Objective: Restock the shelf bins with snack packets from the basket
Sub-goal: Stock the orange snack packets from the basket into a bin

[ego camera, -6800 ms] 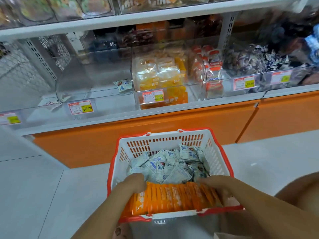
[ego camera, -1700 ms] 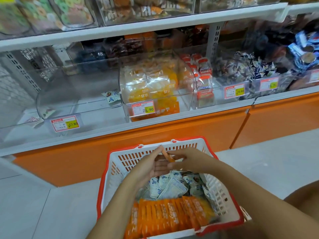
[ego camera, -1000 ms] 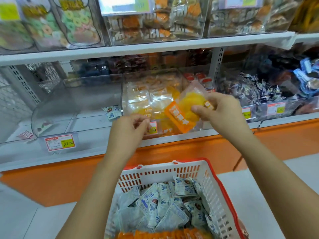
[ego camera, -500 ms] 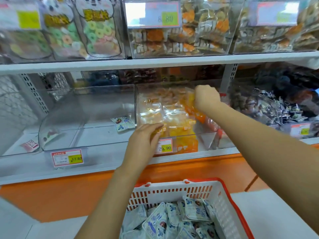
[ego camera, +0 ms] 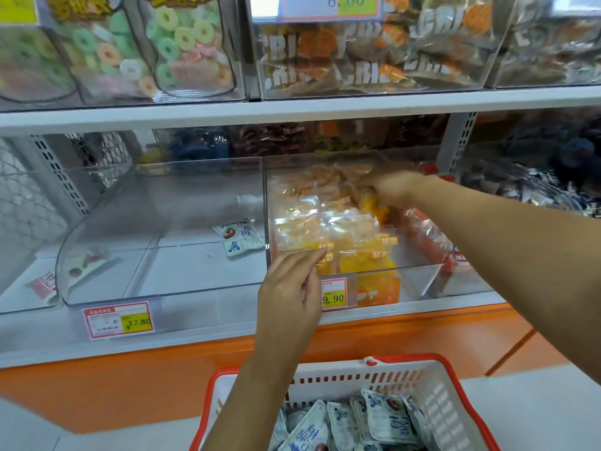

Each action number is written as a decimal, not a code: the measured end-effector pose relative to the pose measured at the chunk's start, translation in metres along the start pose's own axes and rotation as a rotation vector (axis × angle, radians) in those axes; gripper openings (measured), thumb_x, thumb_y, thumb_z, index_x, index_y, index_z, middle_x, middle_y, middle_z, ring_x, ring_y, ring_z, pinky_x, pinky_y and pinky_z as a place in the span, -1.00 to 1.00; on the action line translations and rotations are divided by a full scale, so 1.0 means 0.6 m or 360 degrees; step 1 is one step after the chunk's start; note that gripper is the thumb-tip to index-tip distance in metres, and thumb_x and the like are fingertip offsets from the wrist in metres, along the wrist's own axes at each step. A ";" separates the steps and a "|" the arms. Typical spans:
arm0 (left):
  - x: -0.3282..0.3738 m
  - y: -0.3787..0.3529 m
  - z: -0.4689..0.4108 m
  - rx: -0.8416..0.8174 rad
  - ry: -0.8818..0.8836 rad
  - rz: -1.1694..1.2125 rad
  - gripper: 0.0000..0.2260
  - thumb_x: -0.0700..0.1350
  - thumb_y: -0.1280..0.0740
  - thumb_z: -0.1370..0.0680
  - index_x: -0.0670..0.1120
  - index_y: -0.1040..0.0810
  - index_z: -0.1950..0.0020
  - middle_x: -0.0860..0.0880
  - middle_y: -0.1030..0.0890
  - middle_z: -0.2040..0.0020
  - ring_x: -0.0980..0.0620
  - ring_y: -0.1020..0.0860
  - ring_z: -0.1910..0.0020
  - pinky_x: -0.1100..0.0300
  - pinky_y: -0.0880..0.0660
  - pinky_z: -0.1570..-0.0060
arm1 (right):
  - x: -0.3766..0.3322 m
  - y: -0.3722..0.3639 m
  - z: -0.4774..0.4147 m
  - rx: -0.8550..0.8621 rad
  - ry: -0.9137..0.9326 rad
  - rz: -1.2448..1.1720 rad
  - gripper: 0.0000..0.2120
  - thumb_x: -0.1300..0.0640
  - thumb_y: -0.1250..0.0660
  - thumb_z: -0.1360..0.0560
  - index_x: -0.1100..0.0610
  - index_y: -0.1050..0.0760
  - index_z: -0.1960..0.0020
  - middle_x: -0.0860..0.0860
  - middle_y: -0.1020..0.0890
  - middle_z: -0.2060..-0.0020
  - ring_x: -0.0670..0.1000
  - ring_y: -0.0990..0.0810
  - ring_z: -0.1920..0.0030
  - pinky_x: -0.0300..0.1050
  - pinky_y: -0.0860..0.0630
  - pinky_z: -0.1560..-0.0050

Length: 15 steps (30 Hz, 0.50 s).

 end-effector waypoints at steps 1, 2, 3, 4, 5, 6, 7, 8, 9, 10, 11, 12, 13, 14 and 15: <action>0.001 0.000 0.000 0.0008 -0.0001 0.0006 -0.69 -0.16 -0.14 -0.56 -0.11 -0.61 -0.18 0.09 -0.60 -0.06 0.33 -0.41 -0.10 0.55 -0.27 -0.18 | 0.002 -0.004 -0.004 0.0040 -0.0012 0.0025 -0.65 0.22 -0.22 -0.57 0.11 -0.42 -0.35 0.16 -0.48 -0.28 0.13 -0.48 -0.19 -0.27 -0.26 0.08; 0.002 0.001 0.001 0.0014 -0.0003 0.0008 -0.69 -0.17 -0.14 -0.55 -0.11 -0.61 -0.18 0.13 -0.57 -0.05 0.33 -0.41 -0.11 0.55 -0.27 -0.18 | 0.002 -0.007 -0.007 0.0087 -0.0050 0.0066 -0.64 0.24 -0.20 -0.57 0.14 -0.41 -0.36 0.18 -0.47 -0.29 0.15 -0.48 -0.21 -0.24 -0.28 0.06; 0.001 0.001 0.002 0.0019 -0.0003 0.0006 -0.69 -0.17 -0.14 -0.55 -0.10 -0.61 -0.18 0.15 -0.54 -0.05 0.33 -0.41 -0.11 0.55 -0.27 -0.18 | 0.001 -0.011 -0.011 0.0138 -0.0095 0.0121 -0.64 0.25 -0.18 -0.58 0.18 -0.39 -0.37 0.19 -0.46 -0.29 0.17 -0.48 -0.23 -0.19 -0.33 0.02; 0.000 0.001 0.002 0.0024 0.0000 0.0002 -0.69 -0.17 -0.14 -0.55 -0.10 -0.61 -0.18 0.16 -0.53 -0.05 0.33 -0.41 -0.11 0.55 -0.28 -0.19 | -0.003 -0.014 -0.012 0.0212 -0.0135 0.0168 -0.64 0.26 -0.17 -0.58 0.21 -0.39 -0.37 0.20 -0.45 -0.31 0.19 -0.47 -0.25 -0.13 -0.39 -0.06; 0.000 0.001 0.002 0.0028 0.0005 -0.0005 -0.69 -0.18 -0.15 -0.55 -0.10 -0.61 -0.18 0.16 -0.54 -0.05 0.32 -0.42 -0.11 0.54 -0.29 -0.18 | -0.006 -0.018 -0.014 0.0288 -0.0171 0.0217 -0.63 0.27 -0.17 -0.58 0.24 -0.37 -0.38 0.22 -0.41 -0.33 0.21 -0.43 -0.28 -0.06 -0.41 -0.15; -0.001 0.001 0.001 0.0028 0.0012 -0.0010 -0.69 -0.19 -0.16 -0.55 -0.10 -0.61 -0.19 0.14 -0.56 -0.06 0.31 -0.43 -0.11 0.53 -0.30 -0.18 | -0.006 -0.023 -0.016 0.0391 -0.0180 0.0276 -0.60 0.28 -0.19 -0.56 0.26 -0.33 -0.40 0.23 -0.36 -0.36 0.23 -0.38 -0.31 0.00 -0.39 -0.21; 0.000 0.001 0.001 0.0026 0.0022 -0.0012 -0.70 -0.22 -0.18 -0.55 -0.10 -0.61 -0.19 0.10 -0.59 -0.06 0.30 -0.43 -0.11 0.52 -0.31 -0.18 | -0.004 -0.028 -0.017 0.0473 -0.0194 0.0308 -0.56 0.30 -0.22 -0.54 0.26 -0.30 -0.41 0.23 -0.32 -0.38 0.25 -0.35 -0.33 0.05 -0.38 -0.23; 0.000 0.002 0.001 0.0018 0.0033 -0.0016 -0.70 -0.25 -0.20 -0.54 -0.10 -0.61 -0.19 0.07 -0.61 -0.07 0.29 -0.43 -0.11 0.52 -0.30 -0.19 | -0.003 -0.031 -0.016 0.0484 -0.0228 0.0279 -0.54 0.31 -0.23 -0.53 0.25 -0.29 -0.41 0.23 -0.31 -0.38 0.25 -0.35 -0.32 0.06 -0.39 -0.22; 0.001 0.003 0.001 0.0003 0.0041 -0.0025 -0.70 -0.28 -0.21 -0.53 -0.11 -0.61 -0.19 0.03 -0.63 -0.07 0.29 -0.43 -0.11 0.53 -0.29 -0.19 | -0.003 -0.033 -0.014 0.0449 -0.0261 0.0217 -0.56 0.32 -0.22 -0.53 0.24 -0.30 -0.40 0.23 -0.35 -0.35 0.24 -0.40 -0.29 0.04 -0.42 -0.18; 0.003 0.004 0.000 -0.0026 0.0043 -0.0041 -0.68 -0.29 -0.22 -0.52 -0.11 -0.61 -0.20 0.01 -0.63 -0.08 0.28 -0.43 -0.11 0.54 -0.27 -0.19 | -0.005 -0.034 -0.011 0.0414 -0.0281 0.0144 -0.60 0.33 -0.20 -0.54 0.23 -0.35 -0.37 0.22 -0.42 -0.30 0.23 -0.46 -0.24 0.02 -0.45 -0.15; 0.006 0.006 -0.002 -0.0064 0.0057 -0.0060 -0.67 -0.31 -0.22 -0.51 -0.10 -0.60 -0.21 0.00 -0.63 -0.10 0.26 -0.44 -0.12 0.55 -0.25 -0.20 | -0.006 -0.036 -0.008 0.0394 -0.0286 0.0078 -0.65 0.32 -0.18 -0.54 0.23 -0.41 -0.32 0.22 -0.49 -0.24 0.22 -0.50 -0.20 0.00 -0.47 -0.13; 0.008 0.008 -0.004 -0.0109 0.0087 -0.0076 -0.66 -0.33 -0.22 -0.52 -0.09 -0.59 -0.23 -0.01 -0.63 -0.13 0.23 -0.45 -0.14 0.54 -0.24 -0.21 | -0.007 -0.036 -0.005 0.0391 -0.0280 0.0022 -0.68 0.31 -0.19 -0.54 0.24 -0.47 -0.27 0.22 -0.54 -0.18 0.21 -0.53 -0.16 -0.02 -0.47 -0.11; 0.011 0.011 -0.006 -0.0151 0.0125 -0.0090 -0.65 -0.35 -0.23 -0.53 -0.08 -0.58 -0.25 0.00 -0.61 -0.16 0.22 -0.45 -0.16 0.50 -0.24 -0.22 | -0.010 -0.037 0.000 0.0386 -0.0272 -0.0025 -0.71 0.28 -0.21 -0.53 0.25 -0.51 -0.23 0.22 -0.57 -0.14 0.21 -0.55 -0.13 -0.03 -0.48 -0.11; 0.014 0.013 -0.006 -0.0181 0.0157 -0.0096 -0.63 -0.36 -0.24 -0.53 -0.07 -0.57 -0.26 0.00 -0.60 -0.19 0.21 -0.44 -0.18 0.43 -0.26 -0.25 | -0.013 -0.036 0.007 0.0362 -0.0270 -0.0065 -0.73 0.25 -0.22 -0.53 0.27 -0.54 -0.18 0.23 -0.60 -0.10 0.21 -0.57 -0.10 -0.04 -0.49 -0.09; 0.018 0.017 -0.004 -0.0204 0.0178 -0.0090 -0.62 -0.36 -0.24 -0.53 -0.06 -0.56 -0.28 0.00 -0.58 -0.22 0.19 -0.44 -0.21 0.36 -0.29 -0.28 | -0.016 -0.037 0.015 0.0347 -0.0267 -0.0089 -0.75 0.25 -0.23 -0.51 0.30 -0.55 -0.13 0.25 -0.61 -0.06 0.22 -0.58 -0.07 -0.04 -0.50 -0.07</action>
Point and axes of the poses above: each hand's wrist, its own z-axis away from the middle knuckle, its own y-axis out of the back of the hand, x = y × z, the point moved 1 cm from there along -z, towards the middle knuckle
